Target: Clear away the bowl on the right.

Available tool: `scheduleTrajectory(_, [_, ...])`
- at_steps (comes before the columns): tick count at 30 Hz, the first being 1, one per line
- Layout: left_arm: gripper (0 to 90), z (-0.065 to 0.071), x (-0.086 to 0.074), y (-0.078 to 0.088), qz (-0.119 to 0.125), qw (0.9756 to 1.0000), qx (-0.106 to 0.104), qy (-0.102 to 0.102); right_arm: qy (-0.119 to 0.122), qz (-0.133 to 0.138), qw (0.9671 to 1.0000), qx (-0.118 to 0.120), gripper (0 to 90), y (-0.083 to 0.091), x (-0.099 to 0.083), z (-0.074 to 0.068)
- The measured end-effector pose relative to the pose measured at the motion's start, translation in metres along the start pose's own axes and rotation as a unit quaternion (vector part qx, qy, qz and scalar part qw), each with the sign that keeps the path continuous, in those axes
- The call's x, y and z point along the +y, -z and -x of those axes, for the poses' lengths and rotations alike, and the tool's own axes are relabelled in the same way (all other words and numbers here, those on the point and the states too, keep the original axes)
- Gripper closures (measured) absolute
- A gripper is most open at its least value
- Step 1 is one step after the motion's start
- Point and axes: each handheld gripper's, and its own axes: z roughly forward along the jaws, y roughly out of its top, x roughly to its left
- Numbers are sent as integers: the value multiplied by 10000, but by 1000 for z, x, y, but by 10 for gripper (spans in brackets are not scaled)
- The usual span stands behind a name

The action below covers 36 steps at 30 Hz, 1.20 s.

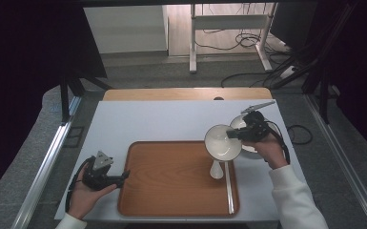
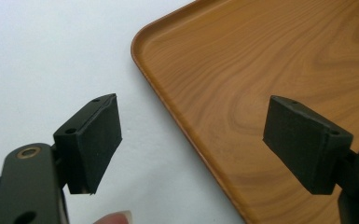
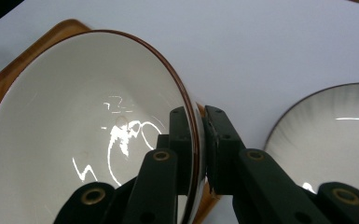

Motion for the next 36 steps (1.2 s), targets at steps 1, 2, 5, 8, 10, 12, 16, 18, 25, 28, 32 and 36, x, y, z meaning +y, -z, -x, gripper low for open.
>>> scheduleTrajectory(1, [190,0,0,0,2,10000,-2,2,37,-24,10000,25,821,-3,0,-3])
scheduleTrajectory(2, [190,0,0,0,4,10000,0,6,55,-53,10000,55,821,-5,1,-5])
scheduleTrajectory(5, [189,0,0,0,-1,10000,0,0,145,-131,9997,129,821,-14,2,-13])
scheduleTrajectory(8, [189,0,0,0,0,10000,-1,2,226,-205,9993,229,821,-21,3,-20])
scheduleTrajectory(10, [190,0,0,0,-1,10000,0,0,264,-245,9989,288,821,-24,3,-24])
scheduleTrajectory(12, [190,0,0,0,-5,10000,1,-3,302,-267,9986,338,821,-28,4,-27])
scheduleTrajectory(16, [190,0,0,-1,-11,10000,1,-1,399,-319,9978,414,820,-33,5,-36])
scheduleTrajectory(18, [190,0,0,0,-9,10000,2,-3,432,-336,9974,469,820,-36,5,-39])
scheduleTrajectory(25, [190,0,0,0,-9,10000,-2,-13,512,-365,9960,635,819,-44,8,-51])
scheduleTrajectory(28, [190,0,0,0,-11,10000,-2,-4,586,-391,9951,692,820,-49,8,-56])
scheduleTrajectory(32, [190,0,0,0,-14,10000,-3,-10,665,-507,9933,794,819,-58,7,-64])
scheduleTrajectory(36, [189,0,0,0,-12,10000,-2,-12,668,-665,9922,822,820,-67,5,-68])
